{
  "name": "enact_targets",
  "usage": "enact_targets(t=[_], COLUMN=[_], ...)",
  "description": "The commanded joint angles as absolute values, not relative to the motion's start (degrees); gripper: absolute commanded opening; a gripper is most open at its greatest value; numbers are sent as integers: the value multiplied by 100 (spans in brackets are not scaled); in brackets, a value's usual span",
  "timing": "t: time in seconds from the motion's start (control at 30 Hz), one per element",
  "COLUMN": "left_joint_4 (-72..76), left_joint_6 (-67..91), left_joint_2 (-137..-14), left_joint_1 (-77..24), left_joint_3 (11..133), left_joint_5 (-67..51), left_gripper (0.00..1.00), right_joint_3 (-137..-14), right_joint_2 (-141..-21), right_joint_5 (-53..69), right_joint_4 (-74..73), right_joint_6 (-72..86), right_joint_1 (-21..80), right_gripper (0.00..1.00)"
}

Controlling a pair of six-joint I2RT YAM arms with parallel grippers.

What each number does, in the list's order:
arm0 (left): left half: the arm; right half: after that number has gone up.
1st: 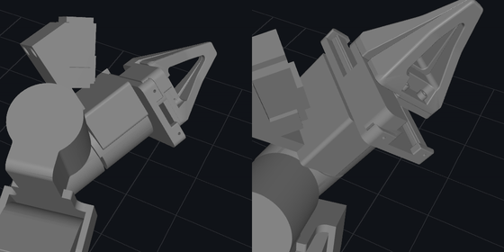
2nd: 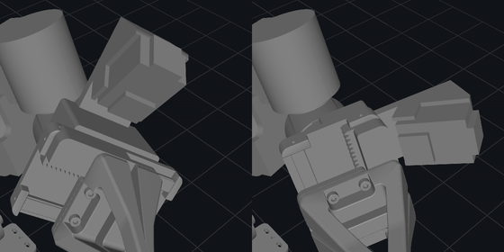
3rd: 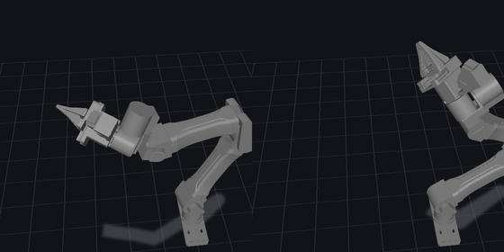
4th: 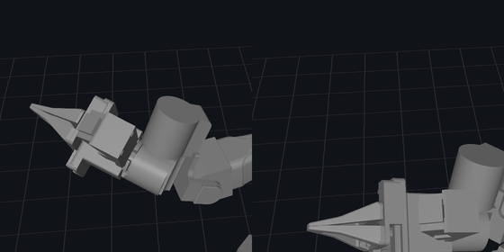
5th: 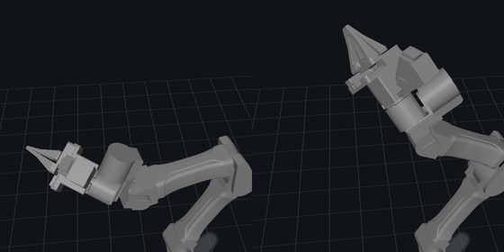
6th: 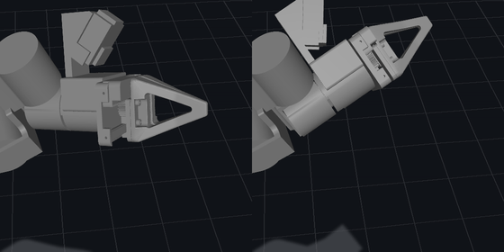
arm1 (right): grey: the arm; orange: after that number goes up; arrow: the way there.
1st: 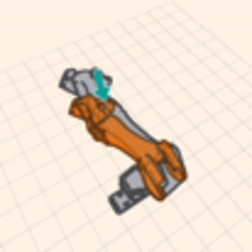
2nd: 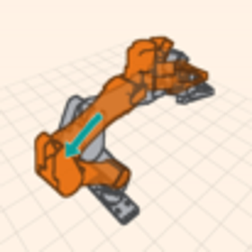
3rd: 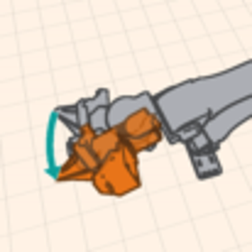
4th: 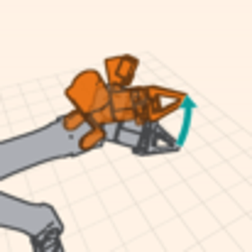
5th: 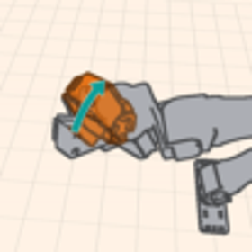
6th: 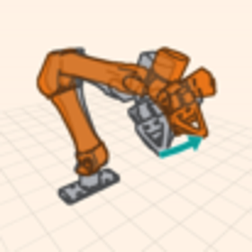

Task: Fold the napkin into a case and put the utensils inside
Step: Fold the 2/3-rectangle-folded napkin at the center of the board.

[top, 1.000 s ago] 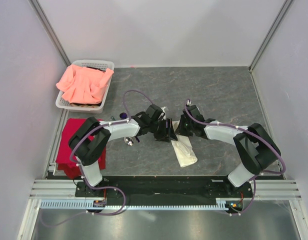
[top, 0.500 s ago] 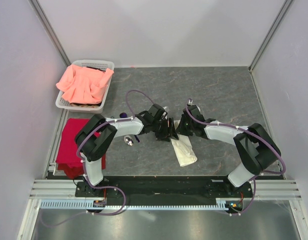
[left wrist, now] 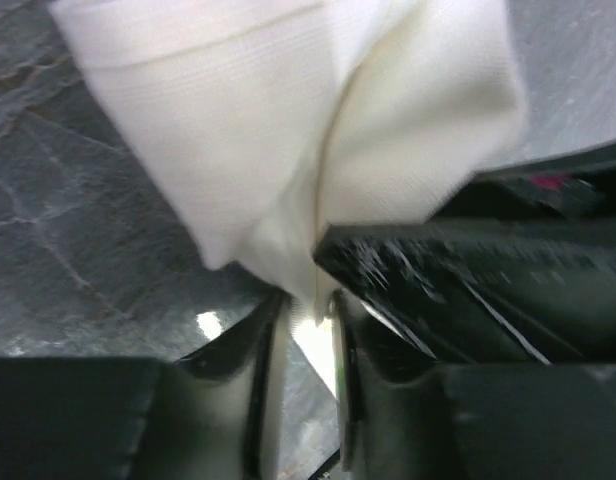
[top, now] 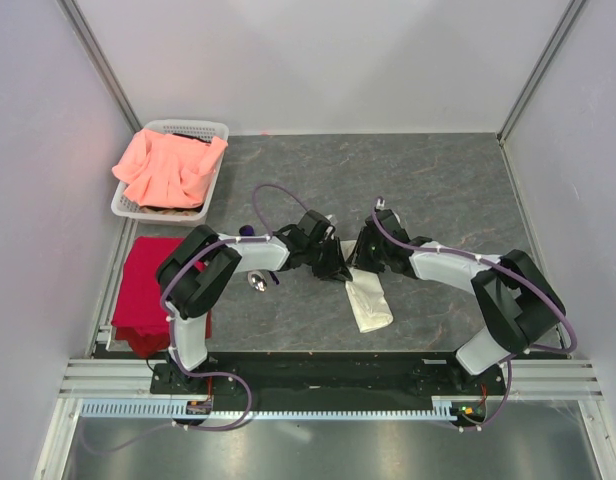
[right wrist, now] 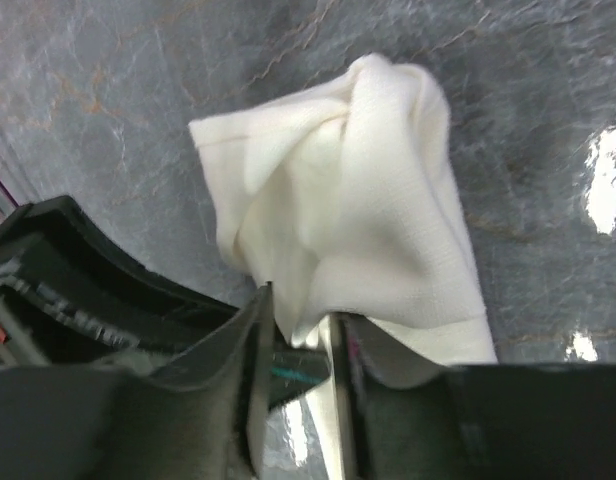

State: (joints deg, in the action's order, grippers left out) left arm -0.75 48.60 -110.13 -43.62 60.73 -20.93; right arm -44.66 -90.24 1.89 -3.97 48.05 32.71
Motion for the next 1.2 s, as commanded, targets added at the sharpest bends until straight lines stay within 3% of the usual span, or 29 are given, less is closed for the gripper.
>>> enact_targets(t=[0.0,0.37,0.57,0.73,0.87,1.17], left_joint_4=[141,202,202,202,193,88], left_joint_6=[4825,4729,4693,4658,4649,4562], left_joint_2=[-11153,-11092,-11092,-11092,-11101,-11136], left_joint_1=[-4368,-4359,-4368,-4368,-4368,-4368], left_joint_3=[5863,5722,5722,5739,5748,5862], left_joint_5=[-1881,-2004,-2057,-2092,-2118,-2136], left_gripper=[26,17,15,13,13,11], right_joint_3=[-4903,-5274,-5133,-5141,-5238,-4992], right_joint_2=[-8798,-8482,-8446,-8727,-8938,-8675], right_joint_5=[273,316,360,834,1028,809], right_joint_4=[-807,-1617,-1617,-1328,-1292,-1441], right_joint_6=[4334,3841,3692,3367,3190,3112], right_joint_1=[3331,3120,2883,2628,2575,2470], right_gripper=[40,72,81,81,76,85])
